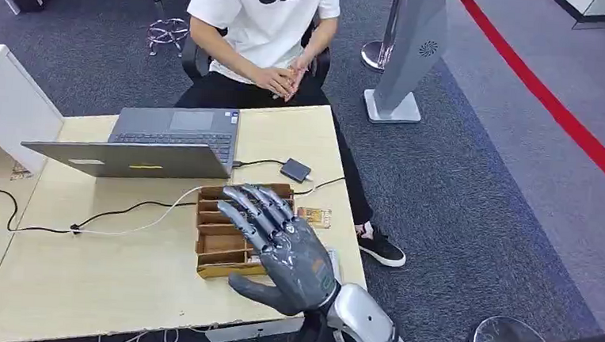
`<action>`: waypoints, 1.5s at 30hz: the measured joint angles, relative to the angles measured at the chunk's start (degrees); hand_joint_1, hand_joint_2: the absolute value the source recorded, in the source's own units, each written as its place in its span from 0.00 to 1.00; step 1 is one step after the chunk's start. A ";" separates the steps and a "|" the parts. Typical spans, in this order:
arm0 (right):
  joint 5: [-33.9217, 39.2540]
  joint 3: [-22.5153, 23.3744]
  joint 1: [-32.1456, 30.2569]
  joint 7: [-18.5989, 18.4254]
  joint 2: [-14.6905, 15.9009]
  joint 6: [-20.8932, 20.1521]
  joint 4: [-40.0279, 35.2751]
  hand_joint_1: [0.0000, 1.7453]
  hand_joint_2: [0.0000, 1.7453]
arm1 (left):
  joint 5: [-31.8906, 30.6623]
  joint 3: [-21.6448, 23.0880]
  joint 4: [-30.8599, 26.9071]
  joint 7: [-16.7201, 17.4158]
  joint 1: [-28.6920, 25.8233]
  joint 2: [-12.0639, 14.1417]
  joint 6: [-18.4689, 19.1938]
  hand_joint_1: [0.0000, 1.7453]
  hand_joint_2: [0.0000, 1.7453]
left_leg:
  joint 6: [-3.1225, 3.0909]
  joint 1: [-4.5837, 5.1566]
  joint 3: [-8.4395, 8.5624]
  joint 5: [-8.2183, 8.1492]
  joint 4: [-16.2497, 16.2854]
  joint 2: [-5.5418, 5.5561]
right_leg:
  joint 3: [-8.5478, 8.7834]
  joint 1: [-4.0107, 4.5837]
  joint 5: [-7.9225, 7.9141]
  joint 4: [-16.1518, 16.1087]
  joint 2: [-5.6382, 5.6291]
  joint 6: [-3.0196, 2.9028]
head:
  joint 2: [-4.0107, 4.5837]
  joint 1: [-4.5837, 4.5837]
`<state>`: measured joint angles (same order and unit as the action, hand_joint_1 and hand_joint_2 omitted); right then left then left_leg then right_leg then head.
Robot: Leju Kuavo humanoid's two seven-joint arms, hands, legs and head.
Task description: Pass the card to the sensor for recognition and then transmit it.
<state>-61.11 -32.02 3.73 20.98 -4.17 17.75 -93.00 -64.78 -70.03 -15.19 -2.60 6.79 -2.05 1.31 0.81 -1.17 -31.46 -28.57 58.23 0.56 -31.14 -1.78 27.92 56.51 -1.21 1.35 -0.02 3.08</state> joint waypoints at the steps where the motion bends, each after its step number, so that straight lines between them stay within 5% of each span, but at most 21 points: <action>1: -0.20 0.02 -0.37 -0.02 0.15 0.00 0.22 0.00 1.00 | 0.00 -0.02 0.00 0.00 0.00 0.00 -0.04 0.00 1.00 | 0.00 0.00 0.00 0.00 0.00 0.00 | 0.00 0.00 0.00 0.00 0.00 0.00 | 0.00 -0.02; 13: -0.88 0.09 -1.29 -0.97 1.18 -0.40 1.57 0.00 1.00 | 0.00 -0.35 -0.02 0.00 -0.02 0.00 -0.09 0.00 1.00 | 0.00 0.00 -0.02 0.01 0.00 0.01 | 0.03 0.00 -0.01 0.01 0.00 0.00 | 0.00 0.00; 14: -2.87 0.04 -0.87 -3.05 1.22 -2.26 2.08 0.00 1.00 | 0.07 -0.35 -0.02 0.00 -0.01 0.00 0.07 0.00 1.00 | 0.01 0.00 -0.04 0.01 -0.03 0.00 | 0.04 0.00 -0.01 0.02 0.00 0.00 | 0.00 0.00; 16: -13.93 -1.74 3.40 -13.37 0.86 -9.36 10.08 0.00 1.00 | 0.15 -0.37 -0.02 0.00 0.09 0.15 0.98 0.00 1.00 | 0.01 -0.02 0.15 0.01 -0.05 -0.33 | 0.04 0.03 -0.06 0.01 -0.22 -0.03 | 0.00 -0.04; 18: -18.67 -2.58 6.20 -17.84 -0.16 -8.91 20.58 0.00 1.00 | 0.15 -0.39 -0.02 0.02 0.63 0.17 1.38 0.00 1.00 | -0.10 -0.02 0.06 0.12 -0.04 -0.04 | 0.11 0.03 -0.05 0.02 0.06 -0.01 | 0.00 0.07; 21: -18.84 -3.80 9.12 -18.45 -1.40 -5.49 29.17 0.00 1.00 | 0.07 -0.39 0.00 0.13 0.38 0.39 1.53 0.00 1.00 | -0.04 -0.02 0.07 0.18 -0.03 0.00 | 0.06 0.03 -0.10 0.05 0.02 -0.04 | 0.00 -0.09; 28: -19.04 -3.98 11.43 -18.71 -2.25 -6.84 37.38 0.00 1.00 | -0.57 -0.39 -0.02 0.17 0.45 0.44 1.64 0.00 1.00 | -0.04 -0.01 -0.01 0.17 -0.02 0.12 | 0.07 0.02 -0.08 0.03 0.15 -0.02 | 0.00 0.00; 45: -19.74 -3.32 10.03 -18.03 -2.69 -4.06 34.40 0.00 1.00 | -1.16 -1.33 -0.02 0.15 0.40 0.46 1.38 0.00 1.00 | -0.04 -0.01 0.01 0.17 -0.02 0.12 | 0.05 0.02 -0.08 0.02 0.14 -0.02 | 0.00 -0.02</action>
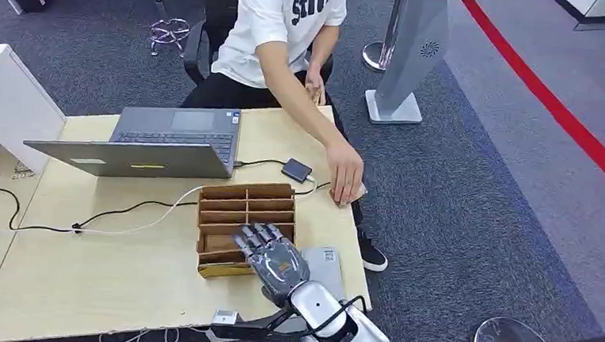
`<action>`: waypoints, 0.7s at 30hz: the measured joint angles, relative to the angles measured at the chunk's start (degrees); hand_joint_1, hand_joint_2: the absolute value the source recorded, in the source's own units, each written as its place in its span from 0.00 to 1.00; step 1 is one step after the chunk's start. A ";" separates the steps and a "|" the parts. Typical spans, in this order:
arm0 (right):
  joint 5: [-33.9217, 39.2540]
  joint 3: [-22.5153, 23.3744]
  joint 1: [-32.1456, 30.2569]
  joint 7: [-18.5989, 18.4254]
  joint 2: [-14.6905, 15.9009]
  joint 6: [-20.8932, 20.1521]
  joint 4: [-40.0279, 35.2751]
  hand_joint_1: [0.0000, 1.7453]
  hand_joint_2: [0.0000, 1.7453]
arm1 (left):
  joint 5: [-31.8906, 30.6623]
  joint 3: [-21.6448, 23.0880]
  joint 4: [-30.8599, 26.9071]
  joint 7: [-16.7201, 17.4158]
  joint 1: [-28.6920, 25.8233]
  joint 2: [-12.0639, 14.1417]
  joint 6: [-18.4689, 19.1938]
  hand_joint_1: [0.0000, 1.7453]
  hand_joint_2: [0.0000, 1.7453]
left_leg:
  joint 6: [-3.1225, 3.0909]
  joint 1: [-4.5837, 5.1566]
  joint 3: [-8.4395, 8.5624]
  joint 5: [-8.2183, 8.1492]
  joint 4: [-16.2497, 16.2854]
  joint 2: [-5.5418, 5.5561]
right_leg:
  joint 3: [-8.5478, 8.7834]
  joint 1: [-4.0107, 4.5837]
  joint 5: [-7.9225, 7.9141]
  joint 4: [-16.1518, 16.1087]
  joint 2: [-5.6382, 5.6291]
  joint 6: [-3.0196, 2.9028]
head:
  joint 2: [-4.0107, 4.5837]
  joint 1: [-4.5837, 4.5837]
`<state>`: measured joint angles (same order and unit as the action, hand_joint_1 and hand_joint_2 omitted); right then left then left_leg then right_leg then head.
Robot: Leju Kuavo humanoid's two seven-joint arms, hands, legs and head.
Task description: Pass the card to the sensor for recognition and then transmit it.
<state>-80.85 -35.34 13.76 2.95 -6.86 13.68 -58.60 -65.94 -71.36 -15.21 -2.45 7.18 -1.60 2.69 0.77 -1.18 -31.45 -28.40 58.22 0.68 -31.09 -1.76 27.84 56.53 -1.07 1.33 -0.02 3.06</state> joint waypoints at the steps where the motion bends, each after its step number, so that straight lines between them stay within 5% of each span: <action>1: 0.07 0.13 -0.37 0.31 0.11 0.44 -1.09 0.00 1.00 | 0.00 -0.02 0.00 0.00 0.00 0.00 -0.02 0.00 1.00 | 0.00 0.00 -0.01 0.00 0.00 0.00 | 0.00 0.00 0.00 0.00 0.00 0.00 | 0.00 0.02; 10: 0.37 1.99 -3.30 0.74 1.18 0.43 -9.00 0.00 1.00 | 0.15 -0.11 0.00 -0.02 -0.02 0.00 -0.11 0.00 1.00 | 0.00 0.00 -0.01 -0.01 0.00 -0.01 | -0.01 0.00 0.00 -0.01 0.00 0.00 | 0.00 0.00; 21: -0.72 3.37 -2.84 -0.59 1.88 -4.66 -6.81 0.00 1.00 | 0.55 -0.66 0.00 -0.02 -0.01 0.28 -0.11 0.00 1.00 | 0.00 0.00 -0.01 0.00 0.00 -0.01 | -0.01 0.00 0.00 0.00 0.00 0.00 | 0.00 0.00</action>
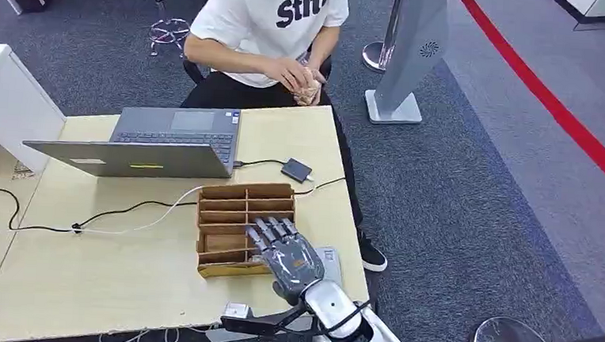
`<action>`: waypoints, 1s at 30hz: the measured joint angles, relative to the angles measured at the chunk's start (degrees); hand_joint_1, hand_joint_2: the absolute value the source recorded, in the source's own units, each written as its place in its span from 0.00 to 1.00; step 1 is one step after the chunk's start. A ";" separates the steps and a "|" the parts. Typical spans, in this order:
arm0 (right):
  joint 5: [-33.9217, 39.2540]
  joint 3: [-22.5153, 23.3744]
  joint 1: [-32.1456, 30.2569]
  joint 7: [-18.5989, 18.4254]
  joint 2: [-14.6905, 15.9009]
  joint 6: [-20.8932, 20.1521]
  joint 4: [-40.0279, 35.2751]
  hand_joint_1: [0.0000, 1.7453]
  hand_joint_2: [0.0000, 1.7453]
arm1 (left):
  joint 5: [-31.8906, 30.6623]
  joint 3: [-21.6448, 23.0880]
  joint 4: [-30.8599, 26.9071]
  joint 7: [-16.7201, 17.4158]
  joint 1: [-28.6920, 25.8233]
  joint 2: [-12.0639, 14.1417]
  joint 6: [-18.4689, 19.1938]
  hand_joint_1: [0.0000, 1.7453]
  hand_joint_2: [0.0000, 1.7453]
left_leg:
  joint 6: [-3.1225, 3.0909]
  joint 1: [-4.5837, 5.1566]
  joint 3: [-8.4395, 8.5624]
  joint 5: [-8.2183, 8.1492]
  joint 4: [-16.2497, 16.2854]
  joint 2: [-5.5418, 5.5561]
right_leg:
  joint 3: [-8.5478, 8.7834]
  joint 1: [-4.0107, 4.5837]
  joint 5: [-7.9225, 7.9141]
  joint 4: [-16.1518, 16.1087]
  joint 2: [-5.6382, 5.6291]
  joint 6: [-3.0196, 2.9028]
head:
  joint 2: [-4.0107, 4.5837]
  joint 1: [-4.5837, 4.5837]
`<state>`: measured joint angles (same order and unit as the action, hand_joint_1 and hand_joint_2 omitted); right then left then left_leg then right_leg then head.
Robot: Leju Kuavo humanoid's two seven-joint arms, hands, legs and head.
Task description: Pass the card to the sensor for recognition and then transmit it.
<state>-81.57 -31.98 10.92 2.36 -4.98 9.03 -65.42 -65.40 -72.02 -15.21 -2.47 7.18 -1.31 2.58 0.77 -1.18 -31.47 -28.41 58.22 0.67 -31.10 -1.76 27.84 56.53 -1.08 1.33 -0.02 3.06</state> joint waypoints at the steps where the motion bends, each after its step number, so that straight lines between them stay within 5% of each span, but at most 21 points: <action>1: 0.00 0.04 0.09 0.00 0.02 -0.02 0.28 0.00 1.00 | 0.00 -0.04 0.00 0.00 0.00 0.04 0.00 0.00 1.00 | 0.00 0.00 0.00 0.00 0.00 0.00 | 0.00 0.00 0.00 0.00 0.00 0.00 | 0.00 0.02; 5: 0.11 0.35 0.38 -0.18 0.02 0.11 1.18 0.00 1.00 | 0.00 -0.35 0.00 0.00 -0.01 0.07 0.00 0.00 1.00 | 0.00 0.00 -0.01 0.00 0.00 0.00 | 0.00 0.00 0.00 0.00 0.00 0.00 | 0.00 0.00; 6: 0.18 0.39 0.44 -0.18 0.04 0.20 1.38 0.47 1.00 | 0.00 -0.37 0.00 0.00 0.00 0.07 0.00 0.00 1.00 | 0.00 0.00 0.00 0.00 0.00 0.00 | 0.00 0.00 0.00 0.00 0.00 0.00 | 0.00 0.02; 7: 0.26 0.42 0.44 -0.18 0.04 0.31 1.46 0.77 1.00 | 0.00 -0.37 0.00 0.00 0.00 0.07 0.00 0.00 1.00 | 0.00 0.00 0.00 0.00 0.00 0.00 | 0.00 0.00 0.00 0.00 0.00 0.00 | 0.00 0.02; 18: 0.55 0.42 0.41 0.22 0.04 1.05 1.55 0.77 1.00 | -0.11 -0.37 0.00 0.00 0.00 0.07 0.00 0.00 1.00 | 0.00 0.00 0.00 0.00 0.00 0.00 | 0.00 0.00 0.00 0.00 0.00 0.00 | 0.00 0.00; 20: 0.55 0.42 0.47 0.22 0.04 1.18 1.55 0.89 1.00 | -0.11 -0.37 0.00 0.00 0.00 0.07 0.00 0.00 1.00 | 0.00 0.00 0.00 0.00 0.00 0.00 | 0.00 0.00 0.00 0.00 0.00 0.00 | 0.00 0.00; 30: 0.57 0.42 0.50 0.44 0.04 1.51 1.53 0.98 1.00 | -0.28 -0.37 0.00 0.00 0.00 0.09 0.00 0.00 1.00 | 0.00 0.00 0.00 0.00 0.00 0.00 | 0.01 0.00 0.00 0.00 0.00 0.00 | 0.00 0.02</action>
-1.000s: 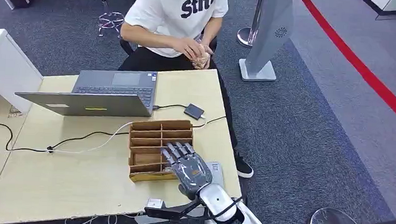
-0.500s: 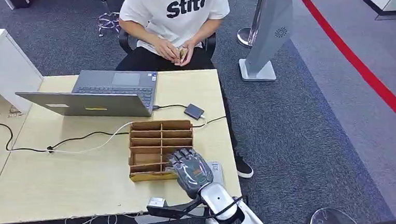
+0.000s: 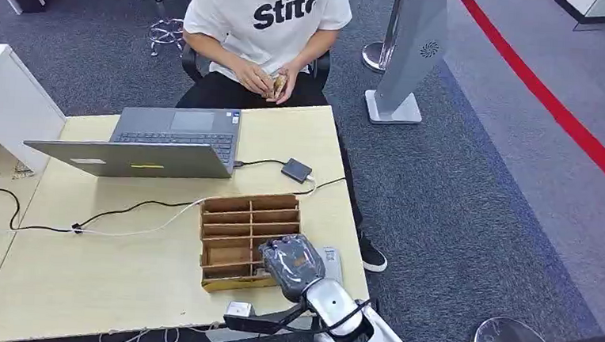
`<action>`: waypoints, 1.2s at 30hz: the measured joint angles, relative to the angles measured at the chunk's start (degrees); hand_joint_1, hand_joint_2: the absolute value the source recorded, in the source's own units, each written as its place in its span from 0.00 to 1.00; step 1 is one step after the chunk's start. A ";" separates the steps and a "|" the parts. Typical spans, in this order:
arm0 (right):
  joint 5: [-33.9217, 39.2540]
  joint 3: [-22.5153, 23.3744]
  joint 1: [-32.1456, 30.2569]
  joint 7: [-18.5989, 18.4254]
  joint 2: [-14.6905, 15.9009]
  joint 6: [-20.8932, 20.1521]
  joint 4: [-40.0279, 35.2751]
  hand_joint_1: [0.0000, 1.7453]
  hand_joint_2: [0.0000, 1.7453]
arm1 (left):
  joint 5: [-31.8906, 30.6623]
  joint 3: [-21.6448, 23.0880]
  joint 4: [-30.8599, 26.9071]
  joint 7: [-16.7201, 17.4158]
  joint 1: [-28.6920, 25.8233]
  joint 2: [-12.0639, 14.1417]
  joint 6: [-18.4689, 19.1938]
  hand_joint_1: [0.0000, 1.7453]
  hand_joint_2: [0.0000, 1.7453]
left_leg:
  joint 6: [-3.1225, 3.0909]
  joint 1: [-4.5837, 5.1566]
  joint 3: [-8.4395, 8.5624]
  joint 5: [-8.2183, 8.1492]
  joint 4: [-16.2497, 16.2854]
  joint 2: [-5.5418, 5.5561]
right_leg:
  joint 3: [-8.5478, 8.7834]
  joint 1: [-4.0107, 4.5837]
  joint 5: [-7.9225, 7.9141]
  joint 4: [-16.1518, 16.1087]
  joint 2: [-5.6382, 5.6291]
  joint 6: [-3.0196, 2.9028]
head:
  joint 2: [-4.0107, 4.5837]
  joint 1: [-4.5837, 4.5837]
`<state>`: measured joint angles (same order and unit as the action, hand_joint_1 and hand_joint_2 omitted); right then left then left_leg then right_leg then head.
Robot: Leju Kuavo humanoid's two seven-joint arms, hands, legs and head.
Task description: Pass the card to the sensor for recognition and then transmit it.
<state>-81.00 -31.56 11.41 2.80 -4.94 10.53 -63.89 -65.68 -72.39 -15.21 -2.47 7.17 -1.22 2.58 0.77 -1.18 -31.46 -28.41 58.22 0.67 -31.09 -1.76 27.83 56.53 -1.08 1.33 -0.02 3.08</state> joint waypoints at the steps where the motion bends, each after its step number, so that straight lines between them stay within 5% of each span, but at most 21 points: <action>1: 0.00 0.00 -0.03 0.20 0.00 0.40 -0.09 1.00 1.00 | -0.04 0.00 0.00 0.00 0.00 0.00 0.00 0.00 1.00 | 0.00 0.00 0.01 0.00 0.00 0.00 | 0.00 0.00 0.00 0.00 0.00 0.00 | 0.00 0.00; 17: 2.03 3.69 -4.84 7.43 -0.37 16.25 -14.79 1.00 1.00 | -0.79 0.00 0.00 -0.26 -0.02 -0.22 -0.09 0.00 1.00 | 0.00 0.00 -0.01 0.00 0.00 0.00 | 0.00 0.00 0.00 0.00 0.00 0.00 | 0.00 0.00; 27: 9.75 3.67 9.55 10.93 -5.53 5.31 -9.61 1.00 1.00 | -4.81 0.48 0.02 1.33 2.37 -0.39 0.13 0.00 1.00 | 0.08 -0.01 0.01 0.17 0.00 -0.07 | -0.03 0.00 -0.17 0.12 -0.09 -0.08 | 0.00 -0.02; 31: 10.53 3.10 21.03 5.98 -9.35 0.51 -1.12 1.00 1.00 | -6.82 1.79 0.02 2.97 4.24 -0.66 0.66 0.00 1.00 | 0.07 -0.01 -0.01 0.28 0.00 -0.07 | -0.11 0.00 -0.25 0.18 -0.10 -0.09 | 0.00 -0.02; 36: 12.90 3.04 34.23 -1.45 -12.92 -0.85 10.72 1.00 1.00 | -8.53 3.39 0.04 4.22 6.37 -1.33 1.18 0.00 1.00 | 0.08 -0.01 -0.03 0.35 0.02 -0.02 | -0.10 0.00 -0.28 0.19 -0.05 -0.08 | 0.00 0.00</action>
<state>-68.10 -28.52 45.64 1.35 -17.86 9.68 -53.17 -74.21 -69.00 -15.17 1.75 13.55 -2.56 3.76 0.85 -1.18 -31.50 -28.06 58.24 0.65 -31.20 -1.76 27.56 56.71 -1.13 1.25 -0.02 3.08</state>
